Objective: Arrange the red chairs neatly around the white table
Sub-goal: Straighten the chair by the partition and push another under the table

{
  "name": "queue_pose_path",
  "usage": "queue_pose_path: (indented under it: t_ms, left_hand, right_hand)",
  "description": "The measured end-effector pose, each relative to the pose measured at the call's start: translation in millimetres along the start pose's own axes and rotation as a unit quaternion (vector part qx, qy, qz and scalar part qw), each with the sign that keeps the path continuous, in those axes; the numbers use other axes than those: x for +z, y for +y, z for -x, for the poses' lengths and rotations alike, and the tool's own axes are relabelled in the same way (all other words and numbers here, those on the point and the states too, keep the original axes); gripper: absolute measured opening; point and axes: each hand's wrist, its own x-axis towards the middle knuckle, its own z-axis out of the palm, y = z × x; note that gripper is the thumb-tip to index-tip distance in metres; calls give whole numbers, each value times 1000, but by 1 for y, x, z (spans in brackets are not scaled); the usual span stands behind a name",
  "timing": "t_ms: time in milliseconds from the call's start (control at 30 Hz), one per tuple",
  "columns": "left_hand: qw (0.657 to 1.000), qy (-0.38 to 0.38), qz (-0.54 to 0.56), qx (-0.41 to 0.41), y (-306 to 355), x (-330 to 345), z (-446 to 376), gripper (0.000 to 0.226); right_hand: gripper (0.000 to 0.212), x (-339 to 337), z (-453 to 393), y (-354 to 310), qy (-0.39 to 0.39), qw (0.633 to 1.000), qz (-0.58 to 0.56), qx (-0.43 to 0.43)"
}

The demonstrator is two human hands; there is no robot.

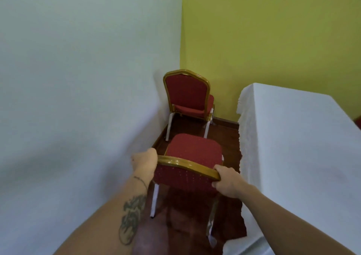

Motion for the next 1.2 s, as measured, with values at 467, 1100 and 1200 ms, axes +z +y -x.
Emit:
queue_pose_path:
  t_ms: [467,1100,1200]
  left_hand:
    - [993,80,37,-73,5,83,70,75]
    - [987,-61,-123,81,53,15,-64,67]
    - [973,-112,-164,119,56,10,-85,68]
  right_hand:
    - [41,2,7,3,-12,994,98,50]
    - [40,66,-10,-166,62,977,81,187]
    - [36,70,-15,-191,60,975,82,195]
